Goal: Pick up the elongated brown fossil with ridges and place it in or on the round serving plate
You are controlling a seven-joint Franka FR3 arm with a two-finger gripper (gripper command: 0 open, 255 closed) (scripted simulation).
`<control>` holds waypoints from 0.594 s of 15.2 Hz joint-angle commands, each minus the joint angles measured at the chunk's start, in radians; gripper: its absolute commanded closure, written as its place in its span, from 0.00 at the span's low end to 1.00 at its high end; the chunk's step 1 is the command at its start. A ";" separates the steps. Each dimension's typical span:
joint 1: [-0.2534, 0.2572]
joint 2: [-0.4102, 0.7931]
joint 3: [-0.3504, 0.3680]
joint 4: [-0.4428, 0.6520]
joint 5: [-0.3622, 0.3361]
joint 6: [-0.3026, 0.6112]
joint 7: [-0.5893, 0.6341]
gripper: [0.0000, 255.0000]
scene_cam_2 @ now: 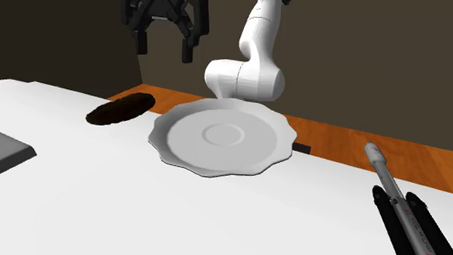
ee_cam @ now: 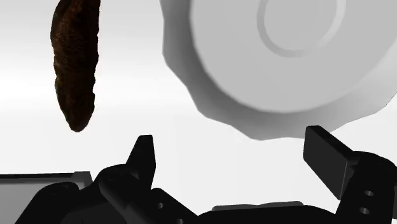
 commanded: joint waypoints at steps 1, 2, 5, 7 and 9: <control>0.000 0.000 0.000 0.000 0.000 0.000 0.000 0.00; -0.015 0.011 -0.009 -0.013 -0.010 0.012 0.008 0.00; -0.059 0.044 -0.038 -0.049 -0.040 0.050 0.033 0.00; -0.089 0.068 -0.058 -0.071 -0.061 0.074 0.049 0.00; -0.119 0.093 -0.078 -0.092 -0.082 0.099 0.067 0.00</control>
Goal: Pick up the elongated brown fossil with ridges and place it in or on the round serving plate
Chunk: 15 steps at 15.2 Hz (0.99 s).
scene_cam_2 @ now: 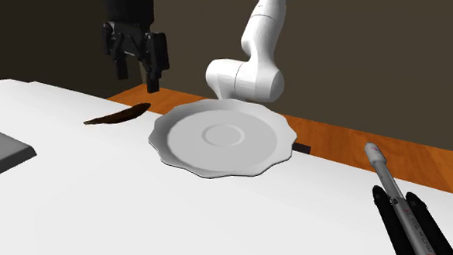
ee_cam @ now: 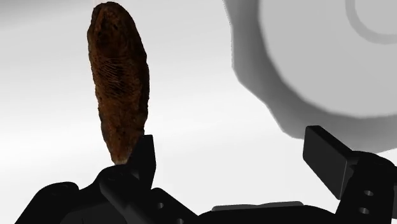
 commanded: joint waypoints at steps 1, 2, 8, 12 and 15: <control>-0.031 0.028 -0.021 -0.018 -0.022 0.025 0.017 0.00; -0.047 0.042 -0.032 -0.027 -0.033 0.038 0.026 0.00; -0.098 0.089 -0.070 -0.080 -0.071 0.105 0.056 0.00; -0.102 0.097 -0.079 -0.128 -0.079 0.161 0.057 0.00; -0.104 0.101 -0.083 -0.146 -0.083 0.184 0.058 0.00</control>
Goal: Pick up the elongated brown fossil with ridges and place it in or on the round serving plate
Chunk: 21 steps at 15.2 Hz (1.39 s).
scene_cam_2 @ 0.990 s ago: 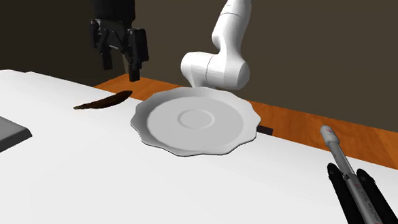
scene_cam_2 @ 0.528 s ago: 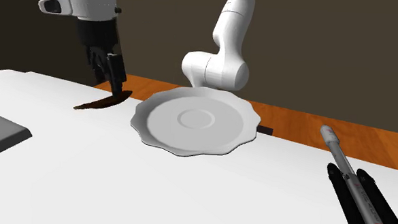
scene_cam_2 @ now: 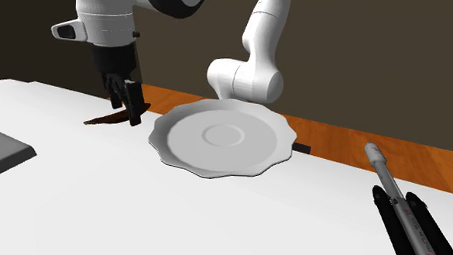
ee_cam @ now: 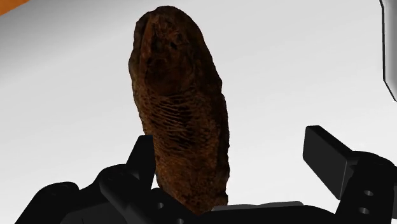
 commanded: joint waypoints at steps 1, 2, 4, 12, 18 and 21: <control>-0.001 0.000 -0.001 -0.005 -0.001 0.005 0.000 0.00; -0.001 0.000 -0.001 -0.005 -0.001 0.005 0.000 0.00; -0.001 0.000 -0.001 -0.005 -0.001 0.005 0.000 0.00; 0.000 -0.022 0.006 -0.016 0.000 -0.006 0.005 1.00; 0.002 -0.043 -0.032 0.004 0.005 0.018 -0.048 0.00; 0.017 -0.072 -0.126 0.021 0.037 0.077 -0.166 0.00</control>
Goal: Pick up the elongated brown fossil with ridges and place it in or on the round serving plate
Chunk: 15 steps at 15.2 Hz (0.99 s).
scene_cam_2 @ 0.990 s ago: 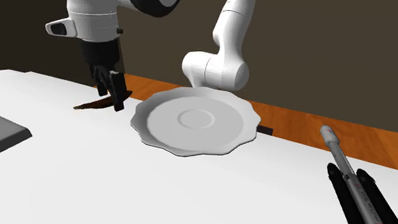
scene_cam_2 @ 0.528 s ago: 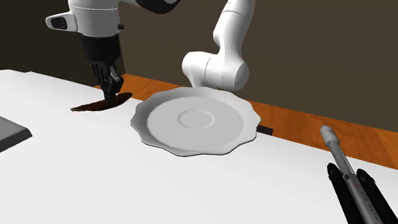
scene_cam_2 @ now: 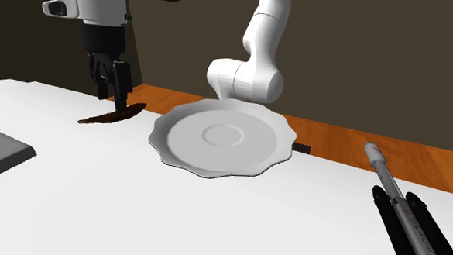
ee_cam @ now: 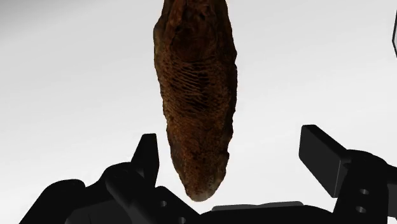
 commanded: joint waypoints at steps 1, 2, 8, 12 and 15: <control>0.006 -0.006 -0.023 -0.005 0.008 0.026 -0.030 0.00; 0.006 -0.002 -0.026 -0.016 0.007 0.041 -0.030 0.00; 0.007 0.030 -0.041 -0.070 0.000 0.127 -0.030 0.00; 0.007 0.030 -0.041 -0.069 0.000 0.127 -0.030 0.00; 0.007 0.030 -0.041 -0.069 0.000 0.127 -0.030 0.00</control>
